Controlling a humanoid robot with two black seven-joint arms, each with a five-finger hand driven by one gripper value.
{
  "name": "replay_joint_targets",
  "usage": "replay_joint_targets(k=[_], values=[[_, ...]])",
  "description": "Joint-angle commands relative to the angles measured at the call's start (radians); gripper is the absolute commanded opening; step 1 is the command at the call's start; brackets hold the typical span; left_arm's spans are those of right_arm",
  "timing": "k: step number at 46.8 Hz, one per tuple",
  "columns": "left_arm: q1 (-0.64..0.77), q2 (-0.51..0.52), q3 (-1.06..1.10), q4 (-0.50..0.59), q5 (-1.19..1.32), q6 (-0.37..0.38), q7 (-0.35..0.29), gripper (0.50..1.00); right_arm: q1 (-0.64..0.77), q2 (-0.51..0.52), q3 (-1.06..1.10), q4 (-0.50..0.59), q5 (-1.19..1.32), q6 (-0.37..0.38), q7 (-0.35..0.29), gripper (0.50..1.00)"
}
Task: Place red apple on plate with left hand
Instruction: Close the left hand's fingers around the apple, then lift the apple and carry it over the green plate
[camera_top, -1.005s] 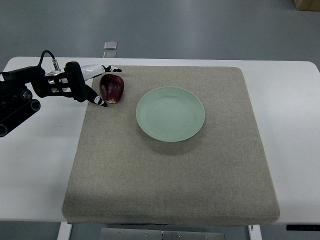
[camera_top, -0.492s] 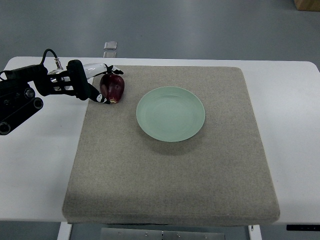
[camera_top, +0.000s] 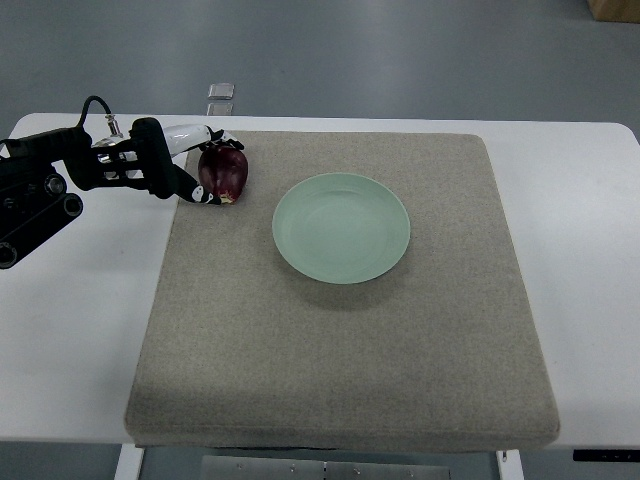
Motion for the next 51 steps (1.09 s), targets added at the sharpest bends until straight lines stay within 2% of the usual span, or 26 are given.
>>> replay_joint_targets(k=[1, 5, 11, 21, 32, 36, 38, 40, 43, 46, 49, 51], values=[[-0.025, 0.002, -0.001, -0.004, -0.005, -0.006, 0.000, 0.639, 0.000, 0.000, 0.000, 0.000, 0.000, 0.000, 0.000, 0.928], [-0.056, 0.014, -0.002, -0.021, -0.009, -0.015, 0.000, 0.585, 0.000, 0.000, 0.000, 0.000, 0.000, 0.000, 0.000, 0.928], [-0.080, 0.047, -0.002, -0.119, -0.009, -0.018, 0.000, 0.500, 0.000, 0.000, 0.000, 0.000, 0.000, 0.000, 0.000, 0.930], [-0.088, 0.010, 0.042, -0.277, 0.000, -0.021, 0.000, 0.500, 0.000, 0.000, 0.000, 0.000, 0.000, 0.000, 0.000, 0.928], [-0.080, -0.085, 0.104, -0.262, 0.006, -0.021, 0.002, 0.500, 0.000, 0.000, 0.000, 0.000, 0.000, 0.000, 0.000, 0.928], [-0.079, -0.107, 0.119, -0.254, 0.007, -0.020, 0.003, 0.516, 0.000, 0.000, 0.000, 0.000, 0.001, 0.000, 0.000, 0.928], [-0.076, -0.113, 0.121, -0.245, 0.007, -0.020, 0.003, 0.555, 0.000, 0.000, 0.000, 0.000, 0.000, 0.000, 0.000, 0.928], [-0.074, -0.118, 0.121, -0.233, 0.007, -0.020, 0.003, 0.632, 0.000, 0.000, 0.000, 0.000, 0.000, 0.000, 0.000, 0.928], [-0.071, -0.124, 0.124, -0.218, 0.007, -0.020, 0.003, 0.705, 0.000, 0.000, 0.000, 0.000, 0.000, 0.000, 0.000, 0.928], [-0.071, -0.125, 0.133, -0.207, 0.006, -0.015, 0.003, 0.827, 0.000, 0.000, 0.000, 0.000, 0.000, 0.000, 0.000, 0.928], [-0.071, -0.127, 0.139, -0.195, 0.006, -0.012, 0.003, 0.891, 0.000, 0.000, 0.000, 0.000, 0.000, 0.000, 0.000, 0.928], [-0.069, -0.125, 0.142, -0.193, 0.006, -0.012, 0.003, 0.962, 0.000, 0.000, 0.000, 0.000, 0.000, 0.000, 0.000, 0.930]])
